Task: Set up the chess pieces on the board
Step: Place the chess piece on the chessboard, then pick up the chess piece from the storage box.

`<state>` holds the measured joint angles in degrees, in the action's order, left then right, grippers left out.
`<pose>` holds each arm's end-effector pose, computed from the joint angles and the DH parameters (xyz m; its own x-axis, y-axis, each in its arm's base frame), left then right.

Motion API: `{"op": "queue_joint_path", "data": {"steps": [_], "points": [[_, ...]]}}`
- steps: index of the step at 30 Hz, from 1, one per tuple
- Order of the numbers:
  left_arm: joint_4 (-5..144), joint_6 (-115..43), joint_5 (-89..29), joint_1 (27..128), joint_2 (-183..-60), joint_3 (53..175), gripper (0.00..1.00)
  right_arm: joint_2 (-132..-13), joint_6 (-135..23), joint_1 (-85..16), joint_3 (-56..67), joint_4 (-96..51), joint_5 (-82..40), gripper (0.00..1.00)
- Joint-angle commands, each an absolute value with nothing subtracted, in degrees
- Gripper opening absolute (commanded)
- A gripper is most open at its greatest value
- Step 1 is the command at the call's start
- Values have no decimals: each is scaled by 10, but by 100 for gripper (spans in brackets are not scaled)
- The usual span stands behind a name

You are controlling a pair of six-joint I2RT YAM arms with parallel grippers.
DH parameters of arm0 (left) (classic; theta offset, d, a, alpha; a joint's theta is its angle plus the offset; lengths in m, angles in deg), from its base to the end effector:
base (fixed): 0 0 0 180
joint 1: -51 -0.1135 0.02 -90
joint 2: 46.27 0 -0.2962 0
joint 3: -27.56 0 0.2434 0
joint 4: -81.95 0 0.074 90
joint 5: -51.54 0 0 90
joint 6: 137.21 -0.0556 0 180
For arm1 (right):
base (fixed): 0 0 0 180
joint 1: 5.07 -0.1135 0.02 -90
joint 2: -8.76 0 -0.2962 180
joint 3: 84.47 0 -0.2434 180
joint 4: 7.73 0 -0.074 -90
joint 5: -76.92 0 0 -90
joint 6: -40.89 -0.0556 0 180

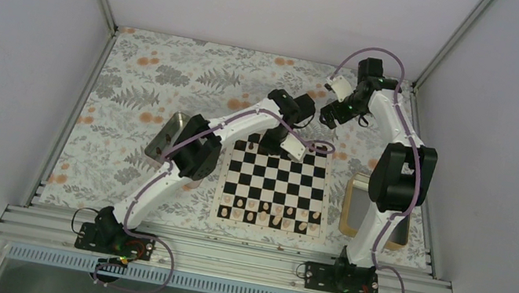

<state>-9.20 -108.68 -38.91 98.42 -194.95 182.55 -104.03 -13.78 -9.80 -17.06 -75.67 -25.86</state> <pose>0.3566 -0.3875 0.1651 0.3246 0.9452 -0.0361 0.9435 -0.3209 0.0828 0.4234 0.0474 0.2667 -0.6606 -0.6205 -0.4225 -0.6675 0.7431 -0.0478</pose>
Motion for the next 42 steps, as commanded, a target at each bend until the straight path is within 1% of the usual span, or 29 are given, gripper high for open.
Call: {"op": "queue_joint_path", "data": {"steps": [1, 6, 11, 16, 20, 22, 28, 34, 42], "points": [[-101, -1090, -403, 991, -1906, 1833, 30, -1037, -137, -96, -185, -761, -268, 100], [-101, -1085, -427, 991, -1860, 1812, 31, -1037, -136, -96, -184, -760, -267, 100], [-101, -1075, -443, 991, -1783, 1744, 31, -1041, -137, -98, -185, -761, -265, 100], [-98, -1055, -423, 984, -1691, 1615, 31, -1048, -139, -104, -189, -763, -262, 100], [-55, -1043, -419, 964, -1608, 1483, 31, -1048, -140, -109, -191, -765, -261, 100], [-36, -1036, -431, 947, -1578, 1426, 31, -1049, -142, -110, -193, -766, -260, 100], [4, -1027, -454, 870, -1507, 1313, 31, -1051, -145, -114, -198, -768, -258, 100], [31, -1036, -438, 816, -1493, 1265, 31, -1059, -145, -116, -203, -773, -256, 100], [67, -1056, -381, 794, -1515, 1256, 31, -1065, -149, -117, -205, -775, -247, 100]]}}
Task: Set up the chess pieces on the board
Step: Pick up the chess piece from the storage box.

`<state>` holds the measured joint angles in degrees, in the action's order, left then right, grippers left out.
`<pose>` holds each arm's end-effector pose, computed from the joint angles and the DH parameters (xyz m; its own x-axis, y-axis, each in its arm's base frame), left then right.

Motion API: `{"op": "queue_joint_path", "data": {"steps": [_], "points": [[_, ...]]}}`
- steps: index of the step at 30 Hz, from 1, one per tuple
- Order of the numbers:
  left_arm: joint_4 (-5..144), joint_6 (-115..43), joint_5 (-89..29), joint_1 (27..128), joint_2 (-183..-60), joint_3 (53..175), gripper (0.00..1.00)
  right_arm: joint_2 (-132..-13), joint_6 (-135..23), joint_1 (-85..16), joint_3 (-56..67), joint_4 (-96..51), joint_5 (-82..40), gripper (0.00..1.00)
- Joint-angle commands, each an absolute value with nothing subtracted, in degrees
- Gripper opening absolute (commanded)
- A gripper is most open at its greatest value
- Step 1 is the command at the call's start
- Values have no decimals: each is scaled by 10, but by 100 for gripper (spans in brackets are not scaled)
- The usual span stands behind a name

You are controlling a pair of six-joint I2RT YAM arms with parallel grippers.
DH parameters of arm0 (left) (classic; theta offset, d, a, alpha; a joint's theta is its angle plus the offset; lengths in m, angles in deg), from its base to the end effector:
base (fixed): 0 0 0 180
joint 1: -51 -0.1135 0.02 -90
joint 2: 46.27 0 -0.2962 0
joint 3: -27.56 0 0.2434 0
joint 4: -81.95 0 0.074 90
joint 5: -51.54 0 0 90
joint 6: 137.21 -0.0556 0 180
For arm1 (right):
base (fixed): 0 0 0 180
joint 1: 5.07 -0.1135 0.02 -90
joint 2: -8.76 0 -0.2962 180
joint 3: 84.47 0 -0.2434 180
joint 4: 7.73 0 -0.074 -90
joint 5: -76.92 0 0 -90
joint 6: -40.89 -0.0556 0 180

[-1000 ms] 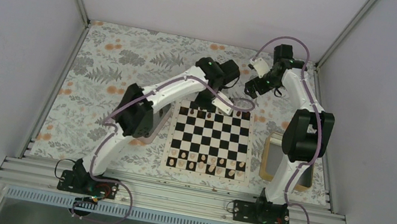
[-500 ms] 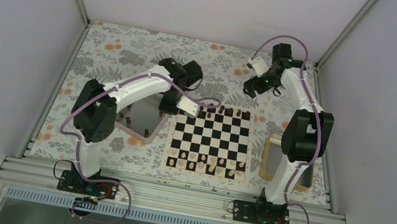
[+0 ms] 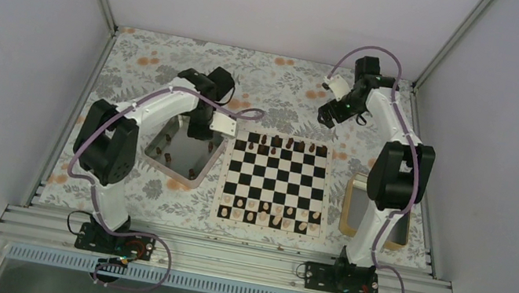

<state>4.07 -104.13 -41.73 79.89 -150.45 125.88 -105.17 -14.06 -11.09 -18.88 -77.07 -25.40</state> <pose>0.3069 -0.1657 0.2471 -0.0754 0.9971 -0.0120 0.9896 0.0763 0.1223 0.4262 0.0569 0.2666 -0.6566 -0.6334 -0.4095 -0.6792 0.7326 -0.0442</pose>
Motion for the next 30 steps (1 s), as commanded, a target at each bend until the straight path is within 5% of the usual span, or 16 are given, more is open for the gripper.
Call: {"op": "queue_joint_path", "data": {"steps": [1, 30], "points": [[73, -1057, -380, 793, -1520, 1254, 31, -1065, -149, -117, -205, -775, -246, 100], [117, -1048, -338, 788, -1606, 1247, 31, -1071, -140, -115, -186, -767, -240, 100]]}}
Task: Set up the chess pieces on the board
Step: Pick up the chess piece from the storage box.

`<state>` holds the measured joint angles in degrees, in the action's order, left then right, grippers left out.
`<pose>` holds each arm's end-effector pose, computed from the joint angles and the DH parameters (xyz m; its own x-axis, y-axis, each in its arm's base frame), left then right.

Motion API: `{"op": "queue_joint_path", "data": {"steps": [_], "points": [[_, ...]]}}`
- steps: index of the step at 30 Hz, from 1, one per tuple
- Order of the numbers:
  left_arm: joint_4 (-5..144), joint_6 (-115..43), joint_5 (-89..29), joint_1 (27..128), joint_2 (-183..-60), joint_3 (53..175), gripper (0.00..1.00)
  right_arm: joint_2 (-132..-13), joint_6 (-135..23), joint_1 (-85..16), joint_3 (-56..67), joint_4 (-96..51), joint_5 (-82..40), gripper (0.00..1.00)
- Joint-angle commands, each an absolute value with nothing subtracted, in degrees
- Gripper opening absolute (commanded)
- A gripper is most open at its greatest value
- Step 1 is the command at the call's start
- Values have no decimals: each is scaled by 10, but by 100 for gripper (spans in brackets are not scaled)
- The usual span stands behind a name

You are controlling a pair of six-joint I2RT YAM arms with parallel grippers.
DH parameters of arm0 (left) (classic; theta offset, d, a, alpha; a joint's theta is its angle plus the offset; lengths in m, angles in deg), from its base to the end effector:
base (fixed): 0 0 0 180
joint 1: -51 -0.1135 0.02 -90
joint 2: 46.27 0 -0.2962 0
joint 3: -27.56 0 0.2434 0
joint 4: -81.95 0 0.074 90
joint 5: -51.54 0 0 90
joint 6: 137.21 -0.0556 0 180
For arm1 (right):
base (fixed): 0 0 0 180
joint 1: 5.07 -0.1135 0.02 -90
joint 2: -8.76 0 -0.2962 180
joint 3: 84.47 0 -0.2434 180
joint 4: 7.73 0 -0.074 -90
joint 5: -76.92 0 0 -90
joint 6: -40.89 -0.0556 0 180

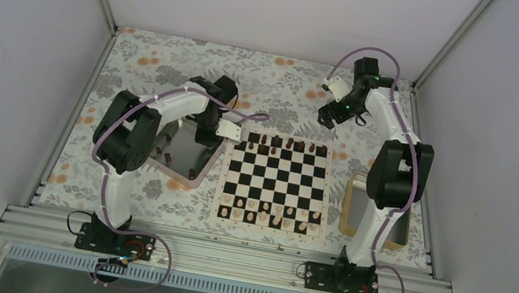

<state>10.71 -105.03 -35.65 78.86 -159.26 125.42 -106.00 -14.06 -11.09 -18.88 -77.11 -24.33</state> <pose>0.3337 -0.1795 0.1934 -0.0725 0.9945 -0.0751 0.9968 0.0748 0.0275 0.4285 0.0561 0.2604 -0.6660 -0.6366 -0.3887 -0.6750 0.7362 -0.0491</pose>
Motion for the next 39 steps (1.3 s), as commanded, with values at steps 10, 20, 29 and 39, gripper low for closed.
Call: {"op": "queue_joint_path", "data": {"steps": [10, 20, 29, 39], "points": [[125, -1046, -336, 789, -1619, 1248, 23, -1071, -138, -112, -181, -764, -241, 100], [97, -1045, -359, 790, -1608, 1261, 7, -1068, -136, -110, -177, -763, -244, 100], [2, -1045, -420, 813, -1575, 1381, 7, -1061, -135, -109, -175, -760, -246, 100], [-62, -1063, -390, 927, -1673, 1598, 10, -1064, -155, -105, -193, -756, -243, 100]]}}
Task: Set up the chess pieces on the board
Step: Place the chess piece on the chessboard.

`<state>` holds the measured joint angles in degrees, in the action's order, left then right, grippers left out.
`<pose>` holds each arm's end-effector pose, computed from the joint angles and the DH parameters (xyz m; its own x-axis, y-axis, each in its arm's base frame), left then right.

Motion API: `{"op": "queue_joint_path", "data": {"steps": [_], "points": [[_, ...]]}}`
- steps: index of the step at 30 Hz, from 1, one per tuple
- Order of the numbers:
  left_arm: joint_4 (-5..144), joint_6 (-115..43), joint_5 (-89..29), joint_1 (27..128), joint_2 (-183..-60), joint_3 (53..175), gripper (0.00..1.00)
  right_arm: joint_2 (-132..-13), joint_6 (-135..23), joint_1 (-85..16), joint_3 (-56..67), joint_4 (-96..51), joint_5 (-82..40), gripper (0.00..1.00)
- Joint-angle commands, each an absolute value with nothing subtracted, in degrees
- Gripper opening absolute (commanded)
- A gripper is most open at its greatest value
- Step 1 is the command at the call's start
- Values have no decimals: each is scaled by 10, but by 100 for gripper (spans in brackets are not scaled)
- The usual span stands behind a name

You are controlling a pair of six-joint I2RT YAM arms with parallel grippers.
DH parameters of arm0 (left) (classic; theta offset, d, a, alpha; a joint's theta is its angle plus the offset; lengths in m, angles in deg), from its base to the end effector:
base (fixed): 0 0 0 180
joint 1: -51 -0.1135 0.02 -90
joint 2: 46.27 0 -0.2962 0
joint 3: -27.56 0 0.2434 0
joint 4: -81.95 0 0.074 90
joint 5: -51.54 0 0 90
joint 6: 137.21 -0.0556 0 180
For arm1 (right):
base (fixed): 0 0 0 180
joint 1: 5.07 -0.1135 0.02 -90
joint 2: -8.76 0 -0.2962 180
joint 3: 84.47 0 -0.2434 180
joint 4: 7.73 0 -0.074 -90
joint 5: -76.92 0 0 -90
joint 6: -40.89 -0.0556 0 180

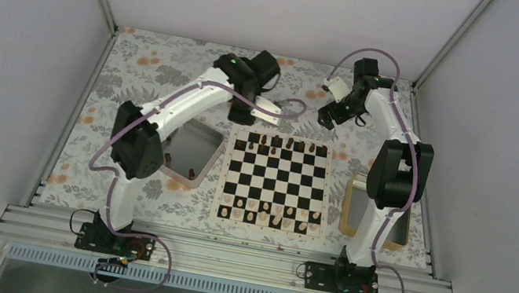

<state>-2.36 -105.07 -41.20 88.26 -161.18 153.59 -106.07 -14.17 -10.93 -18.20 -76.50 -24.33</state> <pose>0.3367 -0.2528 0.3051 0.0974 0.9886 -0.1151 0.9610 -0.0634 0.2692 0.4286 0.0549 0.2570 -0.6701 -0.6334 -0.3870 -0.6718 0.7393 -0.0469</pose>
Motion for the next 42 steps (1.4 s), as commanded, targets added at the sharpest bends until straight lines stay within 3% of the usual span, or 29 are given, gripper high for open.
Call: {"op": "queue_joint_path", "data": {"steps": [1, 7, 12, 42], "points": [[-66, -1066, -384, 939, -1693, 1621, 10, -1064, -158, -105, -195, -755, -243, 100], [-100, -1081, -360, 994, -1825, 1793, 10, -1068, -164, -103, -201, -756, -239, 100], [-100, -1094, -359, 1011, -1874, 1837, 10, -1067, -165, -100, -199, -754, -239, 100], [-26, -1116, -369, 1016, -1938, 1818, 10, -1066, -160, -100, -202, -762, -260, 100]]}}
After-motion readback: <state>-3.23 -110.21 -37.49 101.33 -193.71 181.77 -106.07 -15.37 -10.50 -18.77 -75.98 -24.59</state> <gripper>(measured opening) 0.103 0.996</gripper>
